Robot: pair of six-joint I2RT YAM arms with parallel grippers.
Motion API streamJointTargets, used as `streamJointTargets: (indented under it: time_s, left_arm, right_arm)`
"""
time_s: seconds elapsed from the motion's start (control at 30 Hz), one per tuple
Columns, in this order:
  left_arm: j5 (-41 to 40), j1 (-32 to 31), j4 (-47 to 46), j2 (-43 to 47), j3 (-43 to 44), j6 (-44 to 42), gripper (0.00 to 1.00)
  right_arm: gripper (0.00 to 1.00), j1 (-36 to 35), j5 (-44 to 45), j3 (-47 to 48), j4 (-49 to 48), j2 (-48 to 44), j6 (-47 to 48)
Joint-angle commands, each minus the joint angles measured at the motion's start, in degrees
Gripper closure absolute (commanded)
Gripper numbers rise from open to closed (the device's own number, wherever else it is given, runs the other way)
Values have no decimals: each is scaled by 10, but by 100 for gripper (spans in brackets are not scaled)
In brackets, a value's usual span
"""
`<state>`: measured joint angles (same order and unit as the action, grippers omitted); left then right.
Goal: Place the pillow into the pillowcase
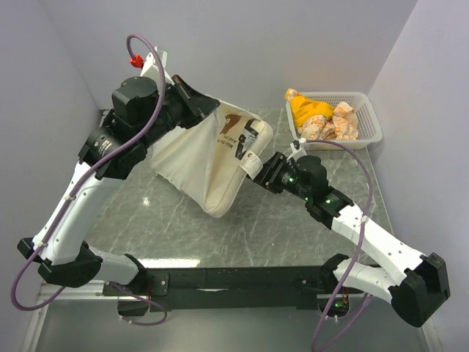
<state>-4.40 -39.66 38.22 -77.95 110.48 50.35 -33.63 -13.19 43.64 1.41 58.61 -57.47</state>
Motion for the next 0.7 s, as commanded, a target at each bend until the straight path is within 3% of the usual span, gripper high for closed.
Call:
streamJointTargets:
  time_s: [0.0, 0.43, 0.67]
  left_arm:
    - [10, -3, -97, 21, 69, 12, 99]
    - [12, -3, -106, 32, 51, 15, 99]
    - [12, -3, -114, 30, 39, 17, 99]
  right_arm:
    - [49, 8, 53, -15, -47, -18, -2]
    - [45, 19, 37, 16, -48, -16, 1]
    - [64, 14, 9, 78, -2, -20, 18]
